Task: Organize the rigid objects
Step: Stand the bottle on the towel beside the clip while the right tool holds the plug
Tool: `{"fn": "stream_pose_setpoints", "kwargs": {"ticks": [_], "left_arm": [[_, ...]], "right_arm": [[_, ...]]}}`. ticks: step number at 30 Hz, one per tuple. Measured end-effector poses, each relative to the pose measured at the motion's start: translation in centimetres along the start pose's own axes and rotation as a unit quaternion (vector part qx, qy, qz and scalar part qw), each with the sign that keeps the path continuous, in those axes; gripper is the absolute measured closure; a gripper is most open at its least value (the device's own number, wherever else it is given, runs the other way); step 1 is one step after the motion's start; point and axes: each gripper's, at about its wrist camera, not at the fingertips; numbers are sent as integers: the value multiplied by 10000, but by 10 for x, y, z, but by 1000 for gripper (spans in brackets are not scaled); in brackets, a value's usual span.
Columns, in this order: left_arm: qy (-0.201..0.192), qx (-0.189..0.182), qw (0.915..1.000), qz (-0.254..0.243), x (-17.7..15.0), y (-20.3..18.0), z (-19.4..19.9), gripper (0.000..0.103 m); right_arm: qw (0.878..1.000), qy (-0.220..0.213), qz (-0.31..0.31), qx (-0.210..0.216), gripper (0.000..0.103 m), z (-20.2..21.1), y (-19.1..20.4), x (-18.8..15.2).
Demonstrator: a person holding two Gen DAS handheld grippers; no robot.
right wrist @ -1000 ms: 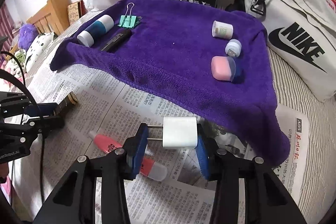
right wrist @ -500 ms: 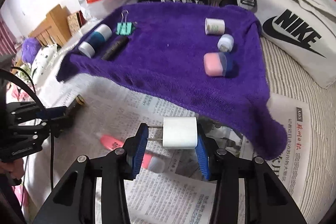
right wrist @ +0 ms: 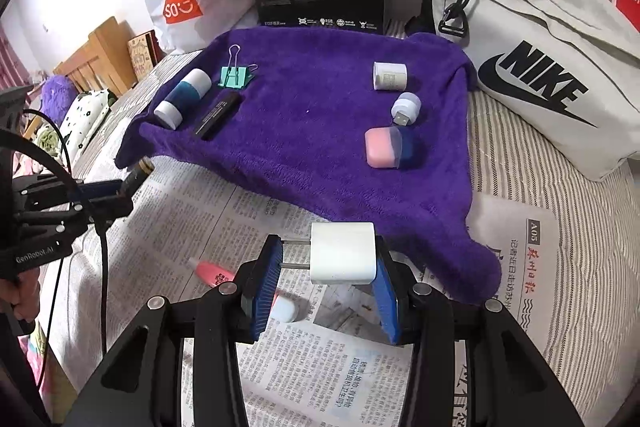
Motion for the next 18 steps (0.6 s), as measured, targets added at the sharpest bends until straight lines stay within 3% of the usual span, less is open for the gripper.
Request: {"fn": "stream_pose_setpoints", "kwargs": {"ticks": [18], "left_arm": [[-123,31,9998,120,64,20,-17,81]], "right_arm": [[9996,-224,-122,141,59,5,-12,39]]}}
Point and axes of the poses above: each gripper's, at about its wrist camera, not at the fingertips, and z roughly against the way its jaws point, y to its left, x to its top, and after that the axes turned 2 degrees about -z, right-handed
